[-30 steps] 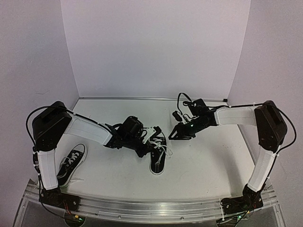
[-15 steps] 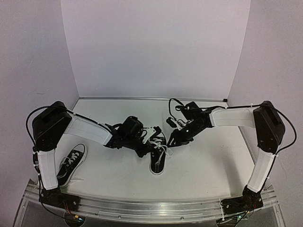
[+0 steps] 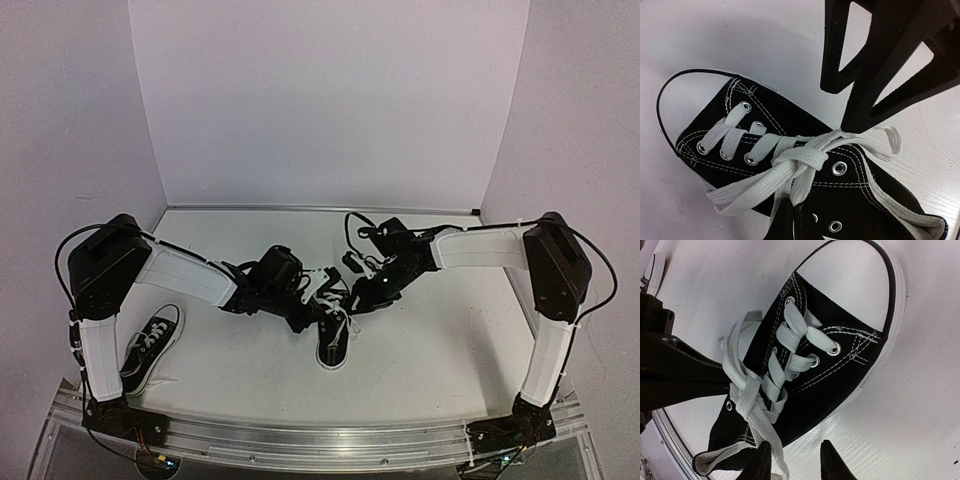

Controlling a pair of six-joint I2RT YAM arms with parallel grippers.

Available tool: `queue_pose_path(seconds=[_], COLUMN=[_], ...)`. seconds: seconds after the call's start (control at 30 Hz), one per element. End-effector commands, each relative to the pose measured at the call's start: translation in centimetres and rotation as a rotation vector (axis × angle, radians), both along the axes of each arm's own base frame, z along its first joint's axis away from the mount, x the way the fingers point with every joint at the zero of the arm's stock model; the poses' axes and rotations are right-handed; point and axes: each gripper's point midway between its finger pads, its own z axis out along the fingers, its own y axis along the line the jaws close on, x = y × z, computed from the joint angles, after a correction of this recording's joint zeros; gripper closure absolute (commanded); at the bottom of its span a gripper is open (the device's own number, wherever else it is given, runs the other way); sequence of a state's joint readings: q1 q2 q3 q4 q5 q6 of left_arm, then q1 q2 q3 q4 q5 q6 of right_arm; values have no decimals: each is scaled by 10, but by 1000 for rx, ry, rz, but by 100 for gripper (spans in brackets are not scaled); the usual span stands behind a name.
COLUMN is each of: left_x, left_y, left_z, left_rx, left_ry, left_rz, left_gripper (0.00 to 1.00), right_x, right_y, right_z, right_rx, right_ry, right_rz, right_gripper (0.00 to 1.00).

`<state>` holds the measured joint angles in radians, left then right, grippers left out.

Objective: Tie the shoes

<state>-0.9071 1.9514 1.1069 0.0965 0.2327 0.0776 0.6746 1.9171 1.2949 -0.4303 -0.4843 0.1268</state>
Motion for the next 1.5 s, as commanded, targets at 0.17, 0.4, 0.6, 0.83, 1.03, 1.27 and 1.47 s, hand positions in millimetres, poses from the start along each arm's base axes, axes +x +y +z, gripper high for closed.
queue_pose_path(seconds=[0.17, 0.4, 0.6, 0.83, 1.03, 1.27, 1.47], left_x=[12, 12, 12, 12, 13, 14, 14], left_y=[-10, -11, -11, -11, -11, -5, 1], left_z=[38, 39, 39, 38, 41, 42, 44], left_rx=[-69, -69, -68, -67, -71, -65, -63], left_ry=[-54, -57, -57, -55, -57, -57, -59], left_rz=[6, 3, 1, 1, 3, 12, 23], left_gripper=[100, 100, 100, 100, 100, 100, 100], right_x=[0, -7, -10, -9, -3, 10, 13], right_y=[-2, -2, -6, -5, 0, 5, 14], right_z=[23, 19, 9, -5, -9, -4, -1], right_rx=[48, 63, 41, 14, 2, 0, 23], right_ry=[-25, -4, 3, 11, -2, -29, -22], right_rz=[10, 26, 32, 40, 36, 14, 22], right_gripper=[66, 66, 66, 68, 70, 75, 75])
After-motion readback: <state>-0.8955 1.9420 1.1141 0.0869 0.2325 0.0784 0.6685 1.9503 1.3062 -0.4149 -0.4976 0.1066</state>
